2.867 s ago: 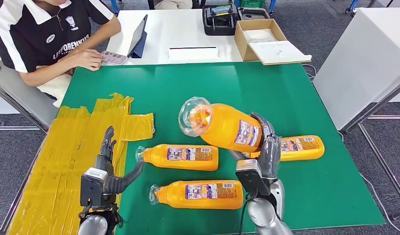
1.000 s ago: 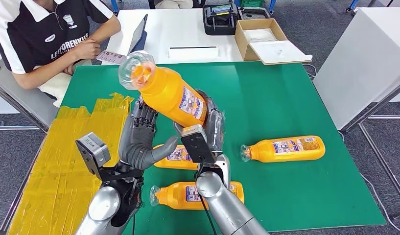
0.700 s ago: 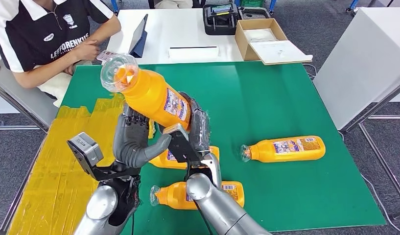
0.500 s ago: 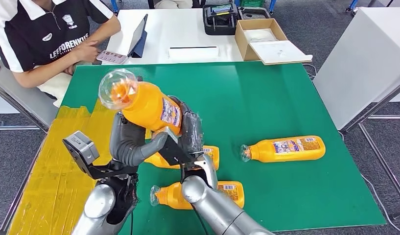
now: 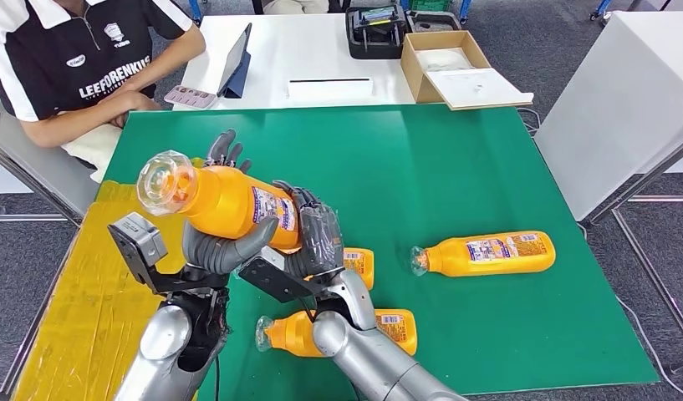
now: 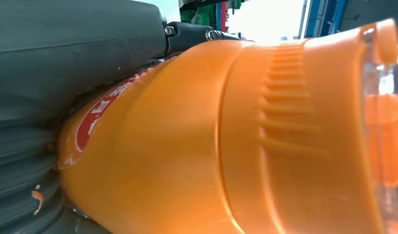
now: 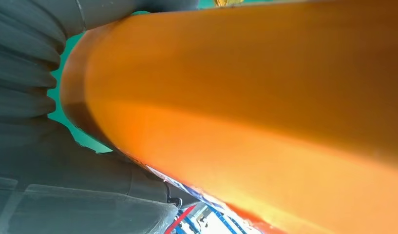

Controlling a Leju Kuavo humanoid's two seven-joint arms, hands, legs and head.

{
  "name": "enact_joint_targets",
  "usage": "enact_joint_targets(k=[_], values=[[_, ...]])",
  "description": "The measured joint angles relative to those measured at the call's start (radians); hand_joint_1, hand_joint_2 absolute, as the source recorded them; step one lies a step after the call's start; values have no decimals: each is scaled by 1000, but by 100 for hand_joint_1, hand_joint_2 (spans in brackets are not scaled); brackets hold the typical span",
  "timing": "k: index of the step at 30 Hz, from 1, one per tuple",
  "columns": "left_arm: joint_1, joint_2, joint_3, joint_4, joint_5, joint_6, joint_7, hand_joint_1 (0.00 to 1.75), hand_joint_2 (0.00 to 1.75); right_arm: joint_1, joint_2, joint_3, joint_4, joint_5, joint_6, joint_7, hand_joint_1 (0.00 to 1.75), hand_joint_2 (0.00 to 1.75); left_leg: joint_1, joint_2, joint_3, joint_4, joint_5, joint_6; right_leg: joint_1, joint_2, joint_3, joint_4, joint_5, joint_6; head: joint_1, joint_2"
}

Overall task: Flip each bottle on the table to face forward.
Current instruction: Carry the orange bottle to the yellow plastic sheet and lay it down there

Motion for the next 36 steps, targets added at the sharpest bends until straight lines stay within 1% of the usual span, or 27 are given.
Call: enact_joint_targets(k=[6, 10, 14, 15, 18, 19, 27, 32, 36], values=[[-37, 0, -1, 45, 2, -6, 0, 0, 175, 4, -3, -57, -7, -22, 27, -56, 175, 175, 0, 0, 0, 0, 0, 0, 0, 0, 0, 0, 0, 0, 0, 0], [-55, 0, -2, 63, 3, -9, 0, 0, 175, 11, -5, -88, -23, -26, 44, -68, 175, 175, 0, 0, 0, 0, 0, 0, 0, 0, 0, 0, 2, -2, 0, 0], [-61, -1, -4, 73, 6, -9, 0, 1, 175, 30, -10, -110, -53, -18, 35, -79, 175, 175, 0, 0, 0, 0, 0, 0, 0, 0, -1, 0, 2, -2, 0, 0], [-62, -2, -4, 75, 7, -8, -2, 26, 175, 35, -13, -115, -64, -10, 38, -79, 175, 175, 0, 0, 0, 0, 0, 0, 0, 0, -1, 0, 2, -2, 0, 0], [-63, -4, -4, 83, 9, -2, -14, 154, 175, 49, -19, -129, -94, 19, 65, -74, 175, 175, 0, 0, 0, 0, 0, 0, 0, 0, -1, 0, 2, -2, 0, 0], [-62, -4, -3, 85, 11, 0, -20, 173, 175, 53, -20, -134, -99, 26, 70, -74, 175, 175, 0, 0, -1, 0, 0, 0, 0, 0, -1, 0, 2, -2, 0, 0], [-48, -17, 13, 86, 23, 20, -47, 175, 175, 61, -19, -150, -103, 29, 79, -95, 175, 175, 0, 0, -1, 0, 0, 0, 0, 0, -1, 0, 2, -2, 0, 0], [-25, -26, 23, 82, 29, 51, -80, 175, 175, 64, -18, -149, -93, 7, 69, -131, 175, 175, 0, 0, -1, 0, 0, 0, 0, 0, -1, 0, 2, -2, 0, 0], [-1, -27, 26, 68, 29, 68, -91, 175, 175, 70, -16, -145, -82, -15, 65, -156, 175, 175, 0, 0, -1, 0, 0, 0, 0, 0, -1, 0, 2, -2, 0, 0]])
